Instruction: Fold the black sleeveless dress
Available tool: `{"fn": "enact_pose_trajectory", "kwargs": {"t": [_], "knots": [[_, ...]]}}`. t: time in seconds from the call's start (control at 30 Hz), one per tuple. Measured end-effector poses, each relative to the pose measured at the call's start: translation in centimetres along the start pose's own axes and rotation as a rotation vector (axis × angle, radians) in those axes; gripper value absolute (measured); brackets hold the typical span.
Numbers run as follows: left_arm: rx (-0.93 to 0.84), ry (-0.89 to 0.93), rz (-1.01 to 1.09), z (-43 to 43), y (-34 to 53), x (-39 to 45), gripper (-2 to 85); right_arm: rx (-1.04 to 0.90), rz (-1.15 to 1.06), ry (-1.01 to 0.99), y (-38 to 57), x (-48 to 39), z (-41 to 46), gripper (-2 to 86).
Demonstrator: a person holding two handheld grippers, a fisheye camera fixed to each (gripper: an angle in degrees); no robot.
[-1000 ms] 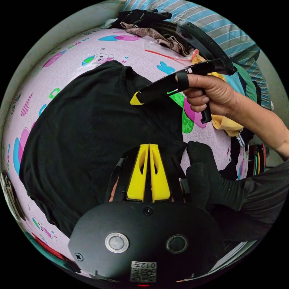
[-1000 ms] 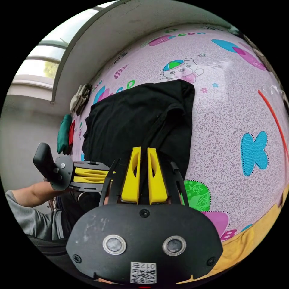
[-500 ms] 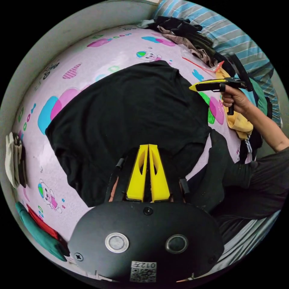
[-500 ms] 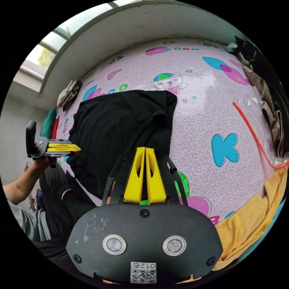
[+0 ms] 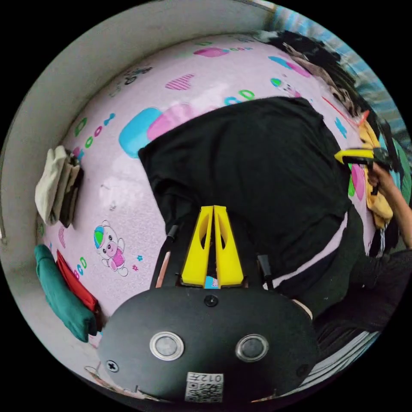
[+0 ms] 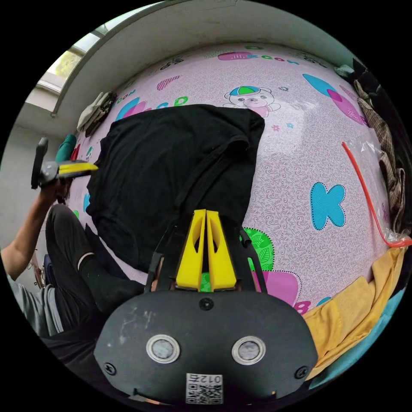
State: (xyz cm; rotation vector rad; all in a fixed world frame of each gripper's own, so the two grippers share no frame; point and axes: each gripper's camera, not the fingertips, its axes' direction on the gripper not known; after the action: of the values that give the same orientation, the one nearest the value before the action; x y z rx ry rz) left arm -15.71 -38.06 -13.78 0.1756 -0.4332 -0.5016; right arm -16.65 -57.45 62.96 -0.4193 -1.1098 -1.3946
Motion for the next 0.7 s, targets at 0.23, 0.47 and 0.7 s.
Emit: {"fn": "enact_pose_trajectory", "kwargs": {"t": [0.23,0.47,0.7], "knots": [[0.024,-0.207,0.031,1.2,0.9,-2.3,5.0,0.003,0.009,-0.036,-0.4,-0.7,-0.3,-0.9],[0.047,-0.254,0.049,2.8,1.1,-1.0,3.9,-0.019,-0.011,-0.013,-1.3,-2.3,-0.5,-0.9],[0.052,-0.138,-0.131,3.4,2.6,-4.9,1.1,-0.029,-0.020,-0.004,-1.9,-4.0,-0.7,-0.9]]}}
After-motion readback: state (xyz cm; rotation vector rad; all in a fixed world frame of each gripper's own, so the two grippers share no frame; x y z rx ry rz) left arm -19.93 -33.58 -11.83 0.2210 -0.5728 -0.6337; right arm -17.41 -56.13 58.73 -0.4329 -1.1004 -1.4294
